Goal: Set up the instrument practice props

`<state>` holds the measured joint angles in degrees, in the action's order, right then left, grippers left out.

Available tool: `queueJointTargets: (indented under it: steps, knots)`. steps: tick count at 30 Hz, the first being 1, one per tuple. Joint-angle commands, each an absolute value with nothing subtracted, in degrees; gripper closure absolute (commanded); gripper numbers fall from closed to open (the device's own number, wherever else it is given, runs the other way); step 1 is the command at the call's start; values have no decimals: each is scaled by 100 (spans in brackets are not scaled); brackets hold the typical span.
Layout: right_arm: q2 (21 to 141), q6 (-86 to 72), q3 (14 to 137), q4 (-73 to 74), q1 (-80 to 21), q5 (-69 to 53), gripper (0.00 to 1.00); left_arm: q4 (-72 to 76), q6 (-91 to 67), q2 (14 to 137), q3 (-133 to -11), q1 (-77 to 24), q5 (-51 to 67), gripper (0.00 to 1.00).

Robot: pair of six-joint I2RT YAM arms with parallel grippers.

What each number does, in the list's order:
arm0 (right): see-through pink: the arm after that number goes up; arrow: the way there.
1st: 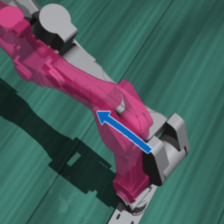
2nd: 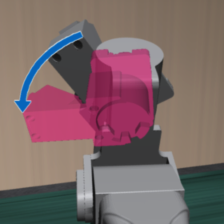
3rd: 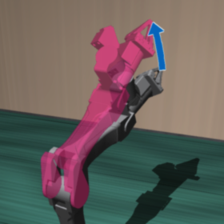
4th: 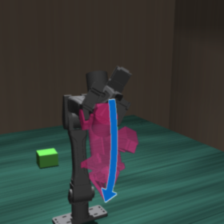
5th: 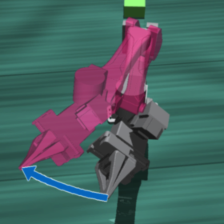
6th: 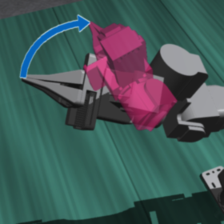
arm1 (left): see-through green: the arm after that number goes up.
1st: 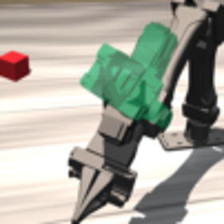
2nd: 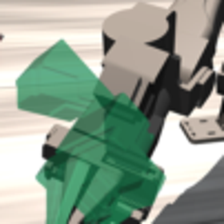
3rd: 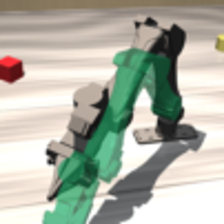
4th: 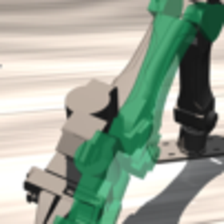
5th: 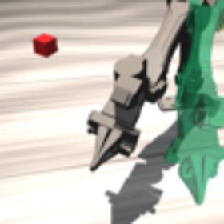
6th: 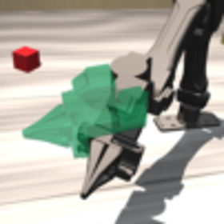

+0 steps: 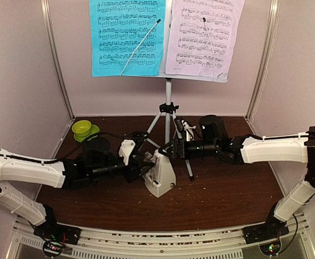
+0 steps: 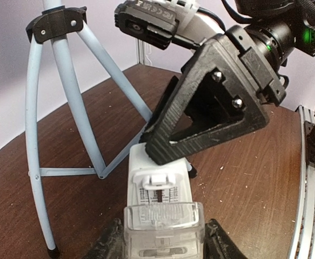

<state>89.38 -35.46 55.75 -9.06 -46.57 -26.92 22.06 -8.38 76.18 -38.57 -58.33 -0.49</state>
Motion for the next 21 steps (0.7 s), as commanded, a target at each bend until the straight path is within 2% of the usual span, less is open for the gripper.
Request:
queueJointTargets:
  steps: [1, 9, 15, 21]
  knots:
    - [9341, -3211, 5380, 691, -4597, -2266, 40, 1795, -1415, 7171, -3722, -5585, -188, 92]
    - [9371, -3216, 5518, 687, -4623, -2413, 38, 51, -2506, 6918, -3750, -4919, -443, 91]
    - [9344, -3229, 5511, 673, -4658, -2430, 36, -1357, -2881, 7457, -4404, -4427, -591, 91]
    - [9320, -3167, 5510, 735, -4674, -2439, 35, -2113, -2995, 8289, -5126, -4007, -495, 90]
